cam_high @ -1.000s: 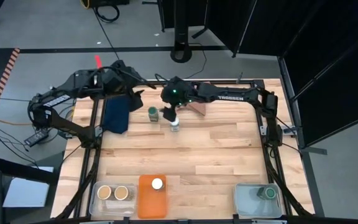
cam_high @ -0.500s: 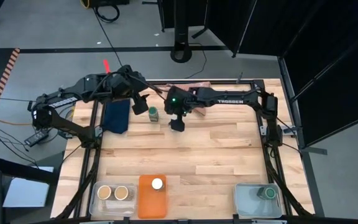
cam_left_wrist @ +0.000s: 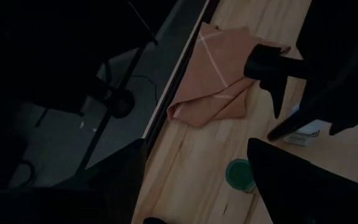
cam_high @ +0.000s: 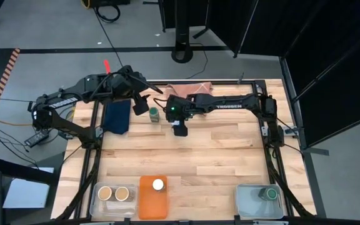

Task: Sort spices by type
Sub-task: Put the white seasoning bottle into the orange bin

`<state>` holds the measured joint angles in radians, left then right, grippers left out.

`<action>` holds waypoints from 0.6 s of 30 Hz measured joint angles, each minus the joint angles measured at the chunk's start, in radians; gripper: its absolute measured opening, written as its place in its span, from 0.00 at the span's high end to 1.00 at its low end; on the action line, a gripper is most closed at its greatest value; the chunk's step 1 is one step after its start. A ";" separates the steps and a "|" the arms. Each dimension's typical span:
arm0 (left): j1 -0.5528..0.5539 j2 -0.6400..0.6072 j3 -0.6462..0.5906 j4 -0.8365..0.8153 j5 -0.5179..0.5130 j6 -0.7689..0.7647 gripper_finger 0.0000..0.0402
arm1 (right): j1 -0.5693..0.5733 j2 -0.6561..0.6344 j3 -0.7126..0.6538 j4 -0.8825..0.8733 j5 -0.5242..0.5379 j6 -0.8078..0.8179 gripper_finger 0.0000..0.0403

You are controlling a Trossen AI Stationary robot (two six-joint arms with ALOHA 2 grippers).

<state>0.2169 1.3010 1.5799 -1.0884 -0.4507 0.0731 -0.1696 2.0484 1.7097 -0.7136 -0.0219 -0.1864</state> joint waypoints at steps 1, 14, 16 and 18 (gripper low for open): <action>0.000 0.000 0.000 0.000 0.000 0.000 0.29 | 0.000 0.002 0.002 0.005 0.000 0.000 0.14; 0.000 0.000 0.000 -0.002 0.000 -0.006 0.29 | -0.002 0.063 0.001 0.002 -0.012 0.000 0.15; 0.000 0.000 0.000 -0.002 0.000 -0.006 0.29 | -0.002 0.064 0.001 -0.003 -0.008 0.001 0.16; 0.000 0.000 0.000 -0.002 0.000 -0.006 0.29 | -0.002 0.063 0.001 0.005 0.013 0.001 0.19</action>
<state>0.2169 1.3010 1.5803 -1.0904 -0.4511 0.0666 -0.1715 2.1117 1.7111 -0.7083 -0.0088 -0.1853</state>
